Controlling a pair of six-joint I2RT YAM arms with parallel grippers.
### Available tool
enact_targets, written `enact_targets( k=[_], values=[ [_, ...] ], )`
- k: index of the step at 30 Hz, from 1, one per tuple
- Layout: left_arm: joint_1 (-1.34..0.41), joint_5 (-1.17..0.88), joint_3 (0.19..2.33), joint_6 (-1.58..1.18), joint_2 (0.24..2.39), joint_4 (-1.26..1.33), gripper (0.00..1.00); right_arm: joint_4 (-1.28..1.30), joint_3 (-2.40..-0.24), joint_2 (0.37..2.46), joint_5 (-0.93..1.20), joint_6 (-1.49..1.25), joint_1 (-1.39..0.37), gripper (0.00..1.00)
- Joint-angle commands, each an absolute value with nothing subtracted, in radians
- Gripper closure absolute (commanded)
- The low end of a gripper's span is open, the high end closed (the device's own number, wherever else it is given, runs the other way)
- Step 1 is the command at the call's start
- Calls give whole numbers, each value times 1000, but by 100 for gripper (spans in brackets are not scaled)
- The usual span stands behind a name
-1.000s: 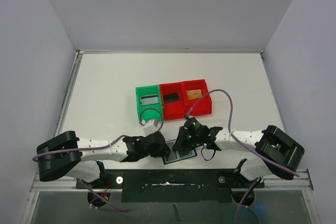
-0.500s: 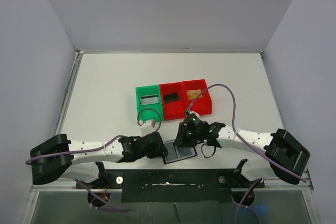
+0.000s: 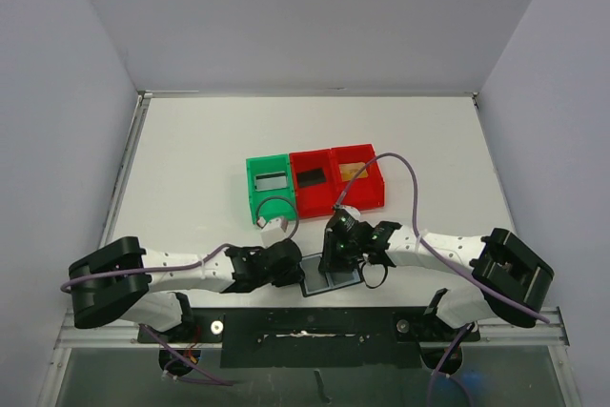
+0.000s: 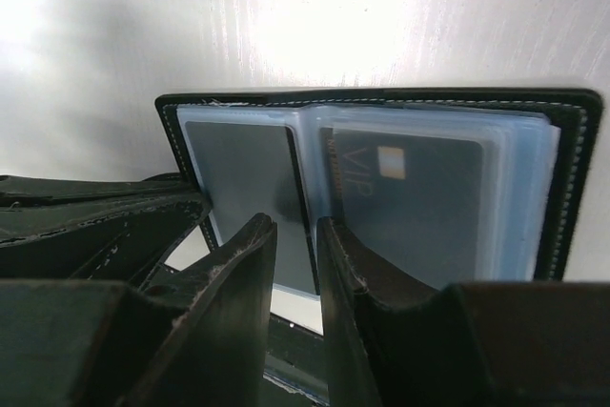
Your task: Take the credit cards out of the card holder
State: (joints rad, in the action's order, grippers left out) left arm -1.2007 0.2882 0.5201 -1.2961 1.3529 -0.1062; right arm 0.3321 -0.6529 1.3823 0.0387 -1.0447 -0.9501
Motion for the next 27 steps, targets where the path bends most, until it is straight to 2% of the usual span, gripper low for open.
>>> enact_targets(
  k=[1,9,14,16,24,27],
  values=[
    [-1204,275,527,-1280,1442,-110,95,325,-650,1380,21,-1056,-957,73],
    [-1207,267,530,-1290,1514,-111,100,252,-597,1357,47,-1077,-949,73],
    [-1211,288,547,-1291,1481,-145,99,281,-633,1287,25,-1051,-950,72],
    [-1212,306,566,-1285,1447,-176,96,331,-657,1259,-10,-1048,-949,72],
    [-1213,337,610,-1217,1308,-167,71,419,-652,1200,-82,-1051,-929,70],
    [-1212,323,591,-1200,1288,-102,70,392,-628,1206,-59,-1055,-924,70]
  ],
)
